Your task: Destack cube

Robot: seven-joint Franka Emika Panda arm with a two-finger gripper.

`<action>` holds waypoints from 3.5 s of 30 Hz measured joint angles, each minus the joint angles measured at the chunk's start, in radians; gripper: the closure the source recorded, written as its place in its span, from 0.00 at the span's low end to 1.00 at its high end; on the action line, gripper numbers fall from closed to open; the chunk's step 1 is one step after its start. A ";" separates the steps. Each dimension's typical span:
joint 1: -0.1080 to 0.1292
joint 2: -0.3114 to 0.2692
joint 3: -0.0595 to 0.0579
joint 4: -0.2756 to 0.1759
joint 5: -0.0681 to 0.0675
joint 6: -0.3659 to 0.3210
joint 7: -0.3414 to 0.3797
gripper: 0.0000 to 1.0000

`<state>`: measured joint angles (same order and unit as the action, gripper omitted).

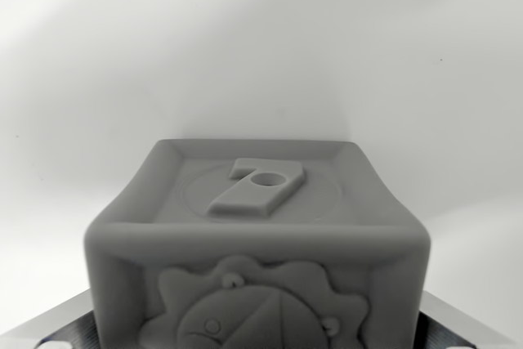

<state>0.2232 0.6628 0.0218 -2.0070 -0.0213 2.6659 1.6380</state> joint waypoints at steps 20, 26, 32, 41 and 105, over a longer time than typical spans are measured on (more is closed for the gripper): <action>0.001 0.006 0.000 0.003 0.000 0.005 0.000 0.00; 0.001 0.010 -0.001 0.004 0.000 0.006 0.000 0.00; 0.001 0.010 -0.001 0.004 0.000 0.006 0.000 0.00; 0.001 0.010 -0.001 0.004 0.000 0.006 0.000 0.00; 0.000 -0.315 0.002 -0.035 0.006 -0.274 -0.003 0.00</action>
<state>0.2232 0.3474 0.0238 -2.0425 -0.0152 2.3923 1.6350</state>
